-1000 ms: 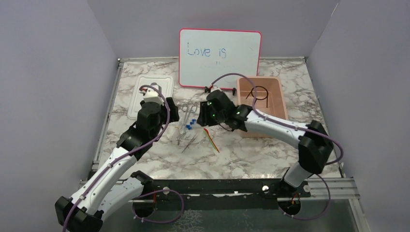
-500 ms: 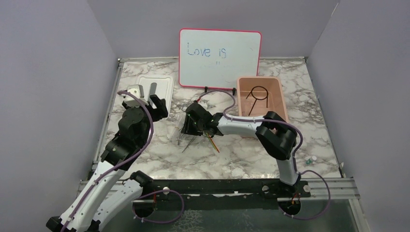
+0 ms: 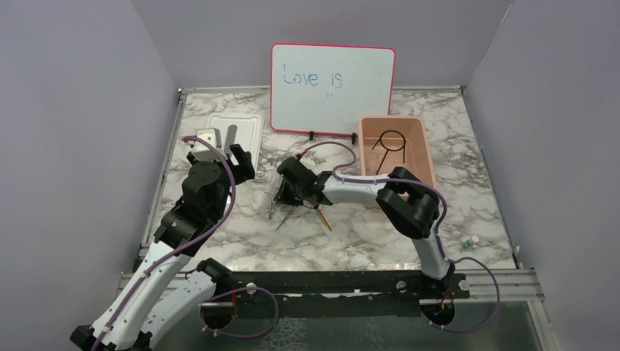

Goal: Organize the chemistry lab equipment

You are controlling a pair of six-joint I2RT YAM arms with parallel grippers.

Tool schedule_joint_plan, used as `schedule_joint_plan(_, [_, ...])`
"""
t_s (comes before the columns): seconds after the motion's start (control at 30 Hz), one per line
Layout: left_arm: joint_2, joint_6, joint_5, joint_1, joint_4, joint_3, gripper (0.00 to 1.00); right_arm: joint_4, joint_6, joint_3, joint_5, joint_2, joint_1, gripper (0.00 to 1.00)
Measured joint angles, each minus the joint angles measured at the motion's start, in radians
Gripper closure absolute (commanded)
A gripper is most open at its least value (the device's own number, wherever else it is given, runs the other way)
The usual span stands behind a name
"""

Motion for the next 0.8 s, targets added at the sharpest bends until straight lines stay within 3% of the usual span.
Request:
schedule_joint_plan(0.17, [0.002, 0.002, 0.0, 0.0, -0.001, 0.0, 0.24, 0.031, 0.064, -0.008, 0.0, 0.01, 0.0, 0.82])
schedule_joint_plan(0.37, [0.01, 0.013, 0.004, 0.0, -0.002, 0.0, 0.24, 0.076, 0.148, -0.036, 0.0, 0.011, 0.0, 0.99])
schedule_joint_plan(0.57, [0.01, 0.014, 0.008, 0.0, -0.002, 0.0, 0.24, 0.122, 0.156, -0.059, 0.0, 0.01, 0.0, 0.99])
schedule_joint_plan(0.8, [0.009, 0.004, 0.025, 0.0, -0.003, 0.0, 0.23, 0.216, 0.019, -0.154, -0.001, -0.059, 0.0, 0.99])
